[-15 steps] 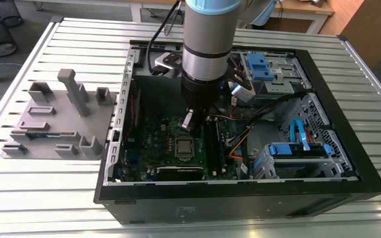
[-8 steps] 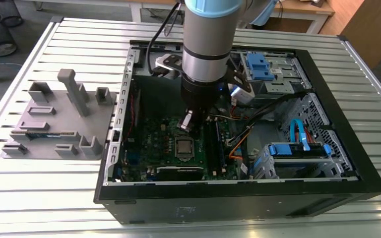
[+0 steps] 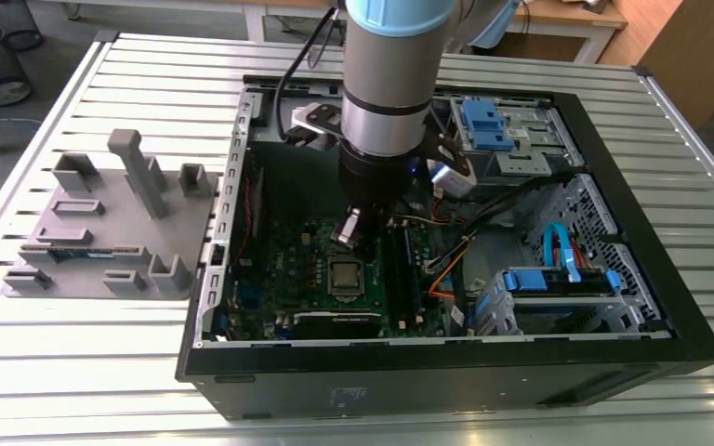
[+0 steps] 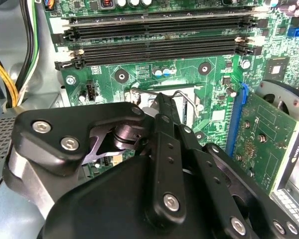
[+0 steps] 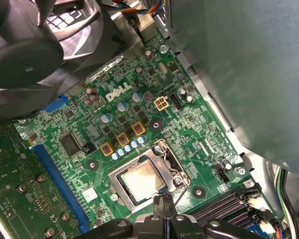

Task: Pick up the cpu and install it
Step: 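Install the first cpu locking lever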

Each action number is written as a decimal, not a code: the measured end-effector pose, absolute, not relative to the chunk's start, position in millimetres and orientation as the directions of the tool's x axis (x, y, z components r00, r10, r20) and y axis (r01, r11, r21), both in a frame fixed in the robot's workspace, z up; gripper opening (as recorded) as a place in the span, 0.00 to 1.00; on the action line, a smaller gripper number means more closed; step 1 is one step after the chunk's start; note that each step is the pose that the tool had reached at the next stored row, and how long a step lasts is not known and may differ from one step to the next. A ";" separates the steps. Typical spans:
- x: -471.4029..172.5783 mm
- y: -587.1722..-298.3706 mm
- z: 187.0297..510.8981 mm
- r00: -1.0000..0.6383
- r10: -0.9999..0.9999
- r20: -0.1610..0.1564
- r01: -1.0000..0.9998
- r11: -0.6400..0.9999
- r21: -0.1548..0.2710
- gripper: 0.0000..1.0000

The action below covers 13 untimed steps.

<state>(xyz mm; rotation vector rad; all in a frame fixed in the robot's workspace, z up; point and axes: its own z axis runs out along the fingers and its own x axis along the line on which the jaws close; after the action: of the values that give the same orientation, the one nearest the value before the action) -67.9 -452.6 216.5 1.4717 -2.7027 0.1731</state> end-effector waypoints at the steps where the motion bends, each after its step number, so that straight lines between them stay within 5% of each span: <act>1: -67.9 -452.8 216.1 -0.544 -0.832 0.106 -0.839 0.540 -0.070 0.11; 13: -68.0 -454.2 212.6 -0.560 -0.822 0.105 -0.828 0.556 -0.070 0.11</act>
<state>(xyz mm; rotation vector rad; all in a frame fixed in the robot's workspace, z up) -68.0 -454.2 212.6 1.4427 -2.7171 0.1719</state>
